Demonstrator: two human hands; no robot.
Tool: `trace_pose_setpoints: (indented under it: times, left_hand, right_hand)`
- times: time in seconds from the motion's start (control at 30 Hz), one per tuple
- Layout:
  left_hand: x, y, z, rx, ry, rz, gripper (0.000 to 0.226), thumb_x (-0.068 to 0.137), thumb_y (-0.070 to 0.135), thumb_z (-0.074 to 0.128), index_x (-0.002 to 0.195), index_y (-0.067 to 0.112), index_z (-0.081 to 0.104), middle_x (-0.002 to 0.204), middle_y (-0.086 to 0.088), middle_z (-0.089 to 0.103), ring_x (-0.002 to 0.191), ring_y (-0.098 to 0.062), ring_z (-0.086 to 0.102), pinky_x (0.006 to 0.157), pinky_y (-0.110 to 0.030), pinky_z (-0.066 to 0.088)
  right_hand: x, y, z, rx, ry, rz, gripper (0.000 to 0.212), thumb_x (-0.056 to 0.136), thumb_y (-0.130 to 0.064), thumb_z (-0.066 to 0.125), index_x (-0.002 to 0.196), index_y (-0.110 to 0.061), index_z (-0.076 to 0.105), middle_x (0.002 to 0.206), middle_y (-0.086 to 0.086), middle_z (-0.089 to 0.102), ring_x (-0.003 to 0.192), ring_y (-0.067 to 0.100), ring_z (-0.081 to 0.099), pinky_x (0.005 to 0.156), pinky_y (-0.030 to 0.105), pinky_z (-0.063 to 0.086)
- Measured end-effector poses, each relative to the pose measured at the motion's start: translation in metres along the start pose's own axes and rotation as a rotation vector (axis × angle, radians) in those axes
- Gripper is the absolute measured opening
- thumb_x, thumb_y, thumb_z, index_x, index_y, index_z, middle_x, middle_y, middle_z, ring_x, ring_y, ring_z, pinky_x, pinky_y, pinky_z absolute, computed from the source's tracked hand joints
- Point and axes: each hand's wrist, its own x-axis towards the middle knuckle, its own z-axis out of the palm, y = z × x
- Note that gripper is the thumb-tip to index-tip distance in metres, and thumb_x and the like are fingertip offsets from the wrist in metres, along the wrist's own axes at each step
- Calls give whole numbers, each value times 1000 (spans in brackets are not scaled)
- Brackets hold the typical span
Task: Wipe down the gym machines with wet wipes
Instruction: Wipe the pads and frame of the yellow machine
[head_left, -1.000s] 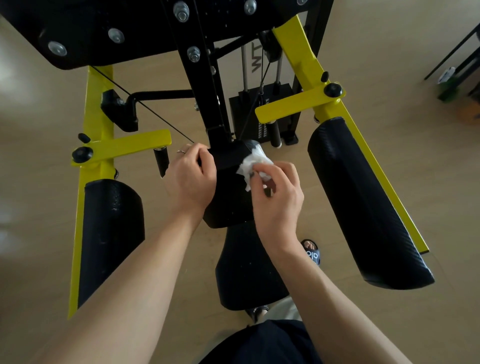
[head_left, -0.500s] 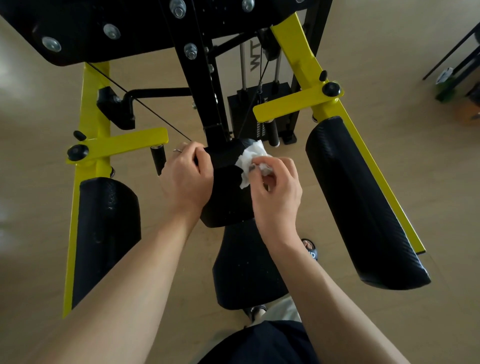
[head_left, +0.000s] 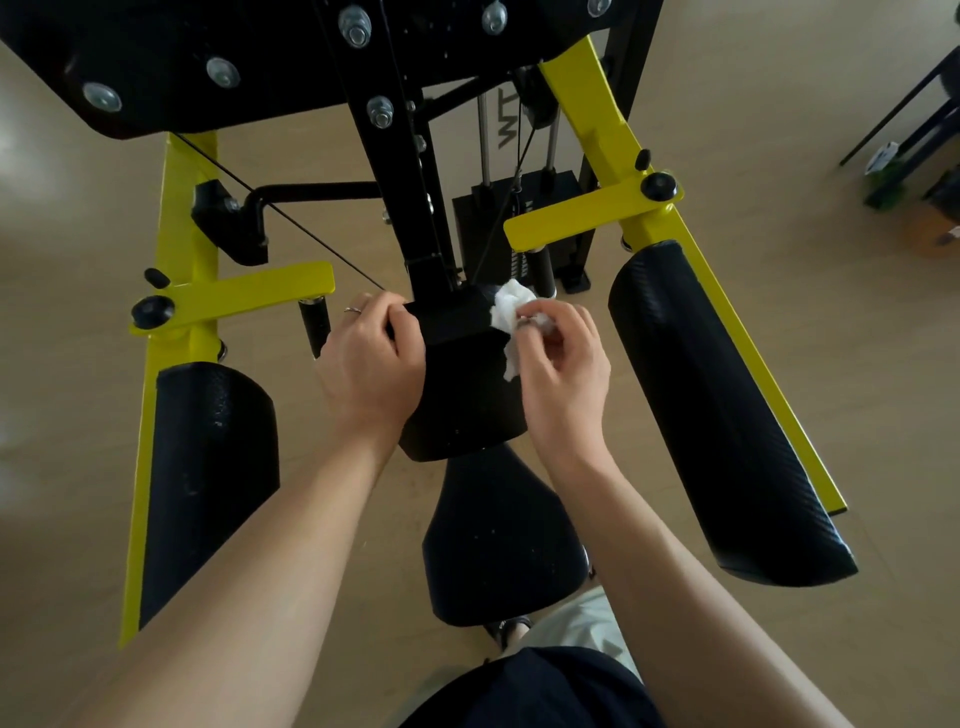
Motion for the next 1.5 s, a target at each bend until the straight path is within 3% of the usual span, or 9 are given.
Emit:
trace_pose_setpoints:
  times: [0.2, 0.33, 0.43, 0.67, 0.9, 1.13, 1.2, 1.33, 1.5]
  left_hand:
    - [1, 0, 4, 3, 20, -48, 40, 95, 31, 36, 98, 12, 72, 91, -2, 69, 76, -8, 49, 57, -20, 31]
    - [-1, 1, 2, 6, 28, -20, 37, 96, 27, 37, 96, 11, 71, 85, 0, 67, 74, -5, 46, 59, -7, 24]
    - [-1, -1, 3, -3, 23, -29, 37, 96, 26, 38, 97, 11, 72, 87, 0, 67, 75, -7, 49, 57, -17, 30]
    - [1, -2, 6, -21, 22, -64, 36, 97, 27, 40, 99, 13, 73, 91, -1, 70, 77, -15, 57, 60, -30, 46]
    - [1, -3, 8, -18, 42, -54, 35, 95, 28, 39, 98, 14, 72, 93, -1, 71, 82, -18, 60, 63, -28, 40]
    - [0, -4, 9, -46, 62, -53, 42, 95, 32, 35, 97, 14, 73, 90, 0, 70, 74, -4, 47, 60, -25, 37]
    - [0, -4, 8, -46, 60, -52, 42, 95, 32, 35, 97, 14, 72, 89, 0, 70, 74, -5, 49, 59, -26, 39]
    - [-1, -5, 10, -50, 72, -42, 41, 95, 31, 36, 94, 13, 72, 87, 0, 70, 73, -6, 49, 57, -25, 40]
    - [1, -5, 10, -32, 98, -40, 37, 94, 29, 38, 93, 13, 71, 88, 0, 69, 74, -3, 45, 60, -23, 31]
  right_hand:
    - [-17, 46, -10, 81, -59, 445, 20, 98, -18, 55, 105, -27, 71, 99, -3, 71, 97, 16, 68, 84, 32, 58]
    - [-9, 19, -5, 65, 31, 215, 16, 95, -14, 59, 99, -25, 71, 97, -4, 67, 89, 11, 63, 79, 27, 55]
    - [-17, 18, -7, -6, 50, 59, 13, 94, -10, 63, 98, -21, 69, 98, -7, 64, 88, 7, 60, 74, 19, 49]
    - [-47, 67, 18, 160, -62, 861, 20, 92, -14, 59, 106, -20, 73, 103, -1, 74, 106, 19, 67, 86, 31, 48]
    - [-68, 28, 36, 165, -149, 473, 19, 95, -13, 60, 110, -22, 69, 115, -7, 61, 96, -6, 58, 72, 5, 45]
    - [-59, 84, 58, 74, -125, 1046, 4, 98, -13, 61, 96, -12, 64, 90, 5, 65, 81, 18, 60, 65, 25, 42]
    - [-56, 93, 53, 123, -56, 1128, 14, 97, -13, 61, 109, -7, 66, 93, 6, 66, 86, 20, 61, 78, 29, 48]
    - [-58, 90, 49, 261, 13, 1096, 26, 93, -9, 58, 118, -7, 65, 99, 8, 70, 96, 24, 65, 86, 32, 50]
    - [-82, 47, 83, 334, -189, 1000, 10, 85, -3, 60, 84, -9, 68, 72, -3, 63, 76, 14, 56, 68, 26, 42]
